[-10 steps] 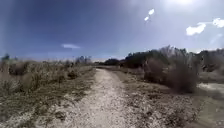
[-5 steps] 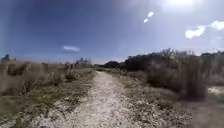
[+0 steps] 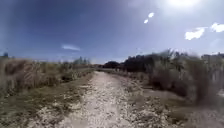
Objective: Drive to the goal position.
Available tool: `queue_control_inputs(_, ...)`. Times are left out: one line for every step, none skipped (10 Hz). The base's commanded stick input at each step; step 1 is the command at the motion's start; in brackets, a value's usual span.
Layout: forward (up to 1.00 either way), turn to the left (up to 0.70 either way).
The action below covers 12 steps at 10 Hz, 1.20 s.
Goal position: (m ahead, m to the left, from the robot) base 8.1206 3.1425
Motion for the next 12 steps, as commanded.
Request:
queue_control_inputs(0.7,0.0)
queue_control_inputs(0.7,0.0)
queue_control_inputs(0.7,0.0)
queue_control_inputs(0.7,0.0)
queue_control_inputs(0.7,0.0)
queue_control_inputs(0.7,0.0)
queue_control_inputs(0.7,0.0)
queue_control_inputs(0.7,0.0)
queue_control_inputs(0.7,0.0)
queue_control_inputs(0.7,0.0)
queue_control_inputs(0.7,0.0)
queue_control_inputs(0.7,0.0)
